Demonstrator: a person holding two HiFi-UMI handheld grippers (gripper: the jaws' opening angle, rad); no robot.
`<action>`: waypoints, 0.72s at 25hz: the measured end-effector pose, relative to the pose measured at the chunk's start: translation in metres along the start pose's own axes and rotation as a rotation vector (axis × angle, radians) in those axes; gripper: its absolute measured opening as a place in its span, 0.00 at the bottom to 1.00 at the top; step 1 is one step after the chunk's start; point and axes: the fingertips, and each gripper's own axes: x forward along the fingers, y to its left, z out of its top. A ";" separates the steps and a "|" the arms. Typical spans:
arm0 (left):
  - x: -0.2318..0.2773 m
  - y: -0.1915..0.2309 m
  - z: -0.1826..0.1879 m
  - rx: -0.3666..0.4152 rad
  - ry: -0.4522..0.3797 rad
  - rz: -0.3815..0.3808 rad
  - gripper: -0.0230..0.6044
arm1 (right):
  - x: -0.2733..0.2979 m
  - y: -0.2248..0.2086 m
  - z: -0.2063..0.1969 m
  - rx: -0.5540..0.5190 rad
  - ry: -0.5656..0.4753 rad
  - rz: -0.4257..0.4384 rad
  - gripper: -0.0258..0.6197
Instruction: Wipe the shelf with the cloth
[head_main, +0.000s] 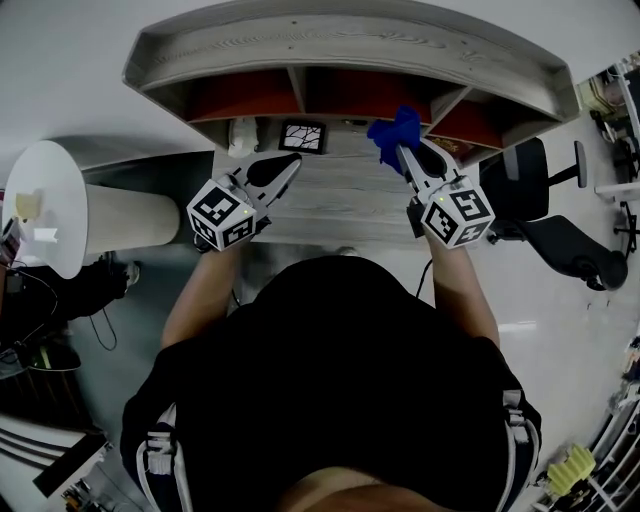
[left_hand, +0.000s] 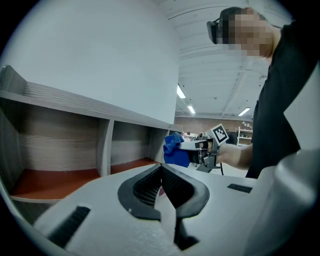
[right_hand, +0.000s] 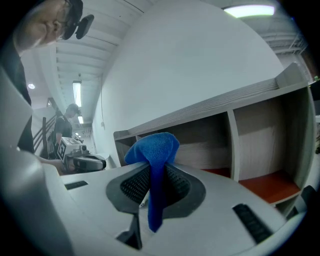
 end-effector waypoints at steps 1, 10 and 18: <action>0.002 0.000 0.001 0.002 -0.001 0.005 0.06 | 0.001 -0.001 0.000 0.001 0.001 0.006 0.12; 0.006 0.000 0.004 -0.007 -0.003 0.039 0.06 | 0.010 -0.006 0.011 -0.015 0.005 0.049 0.12; -0.003 0.003 0.008 -0.006 -0.011 0.026 0.06 | 0.024 0.008 0.013 -0.019 0.010 0.055 0.12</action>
